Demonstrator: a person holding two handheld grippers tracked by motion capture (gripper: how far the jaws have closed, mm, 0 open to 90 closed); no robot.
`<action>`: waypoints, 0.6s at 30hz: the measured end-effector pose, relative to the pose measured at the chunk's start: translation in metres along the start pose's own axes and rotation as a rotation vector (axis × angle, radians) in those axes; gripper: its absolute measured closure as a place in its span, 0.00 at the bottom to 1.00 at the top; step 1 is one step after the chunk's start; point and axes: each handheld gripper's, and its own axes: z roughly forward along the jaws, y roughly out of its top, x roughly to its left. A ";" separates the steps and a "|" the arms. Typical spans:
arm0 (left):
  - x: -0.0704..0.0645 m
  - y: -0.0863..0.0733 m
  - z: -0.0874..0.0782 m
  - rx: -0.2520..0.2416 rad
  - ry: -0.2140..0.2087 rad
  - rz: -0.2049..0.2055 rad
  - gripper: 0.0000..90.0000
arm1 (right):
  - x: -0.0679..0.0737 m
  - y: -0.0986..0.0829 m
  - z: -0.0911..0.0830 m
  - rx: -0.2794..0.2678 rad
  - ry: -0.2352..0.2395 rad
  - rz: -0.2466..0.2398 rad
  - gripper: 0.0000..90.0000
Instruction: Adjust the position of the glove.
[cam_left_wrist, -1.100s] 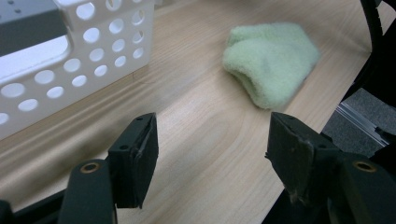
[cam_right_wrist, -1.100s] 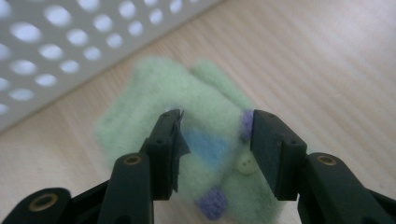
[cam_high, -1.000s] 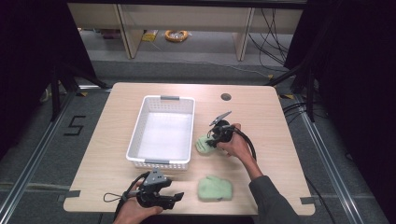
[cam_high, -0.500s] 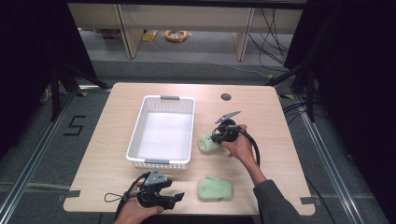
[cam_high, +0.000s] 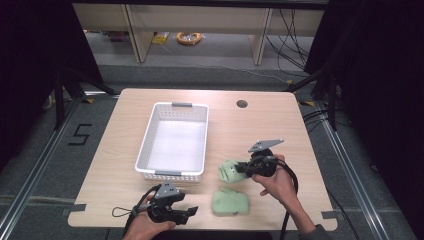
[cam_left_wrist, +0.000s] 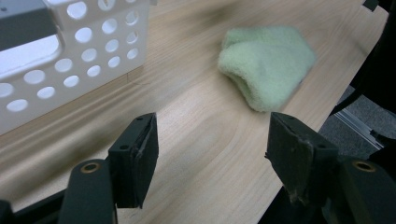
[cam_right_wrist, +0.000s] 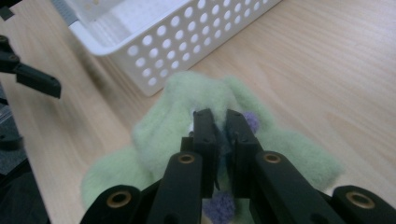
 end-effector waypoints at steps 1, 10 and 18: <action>0.000 0.000 0.000 0.002 0.000 0.000 0.38 | 0.001 -0.003 -0.003 -0.005 -0.004 -0.022 0.94; -0.001 0.001 0.000 -0.007 -0.011 -0.011 0.38 | 0.023 -0.027 -0.023 -0.032 0.032 -0.004 0.94; -0.004 0.001 -0.001 -0.022 -0.007 -0.007 0.38 | 0.040 -0.047 -0.026 -0.043 0.033 -0.050 0.94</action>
